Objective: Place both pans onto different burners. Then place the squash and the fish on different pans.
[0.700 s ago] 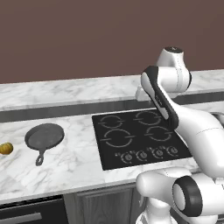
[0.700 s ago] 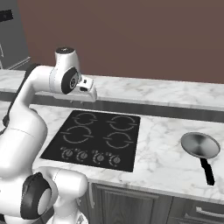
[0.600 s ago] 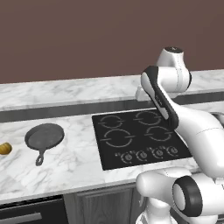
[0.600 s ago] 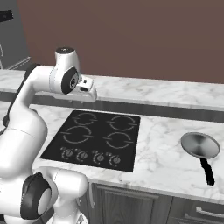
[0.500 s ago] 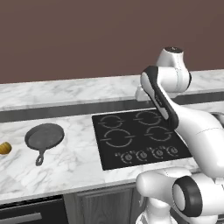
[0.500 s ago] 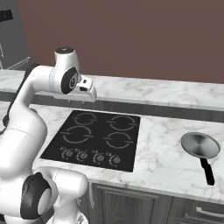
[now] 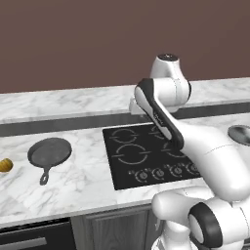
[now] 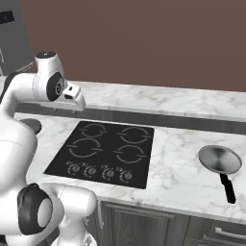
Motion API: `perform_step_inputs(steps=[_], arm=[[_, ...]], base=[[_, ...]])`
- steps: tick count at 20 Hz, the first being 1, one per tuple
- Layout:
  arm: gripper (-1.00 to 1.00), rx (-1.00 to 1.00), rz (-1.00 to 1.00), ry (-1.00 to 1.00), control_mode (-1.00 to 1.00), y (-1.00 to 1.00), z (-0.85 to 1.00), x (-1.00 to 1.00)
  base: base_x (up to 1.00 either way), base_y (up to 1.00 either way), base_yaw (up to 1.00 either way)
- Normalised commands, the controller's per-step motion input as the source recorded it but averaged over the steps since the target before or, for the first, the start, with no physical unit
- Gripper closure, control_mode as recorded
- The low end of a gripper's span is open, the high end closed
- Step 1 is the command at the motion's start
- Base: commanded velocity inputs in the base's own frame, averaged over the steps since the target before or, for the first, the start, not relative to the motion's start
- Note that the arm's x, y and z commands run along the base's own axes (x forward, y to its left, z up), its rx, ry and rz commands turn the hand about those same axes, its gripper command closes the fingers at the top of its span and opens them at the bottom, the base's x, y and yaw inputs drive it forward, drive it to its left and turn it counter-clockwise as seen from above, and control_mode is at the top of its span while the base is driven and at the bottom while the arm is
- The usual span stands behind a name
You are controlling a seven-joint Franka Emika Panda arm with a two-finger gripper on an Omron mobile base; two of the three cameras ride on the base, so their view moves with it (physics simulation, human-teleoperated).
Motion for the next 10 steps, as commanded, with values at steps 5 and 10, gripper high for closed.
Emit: perform_step_inputs(steps=[5, 10], arm=[[-1.00, 0.00, -0.06, 0.01, -1.00, 0.79, -0.02, -0.07], [-1.00, 0.01, -0.05, 0.03, -1.00, 0.78, -0.19, -0.11]], base=[[0.00, 0.00, 0.00], [0.00, 0.00, 0.00]])
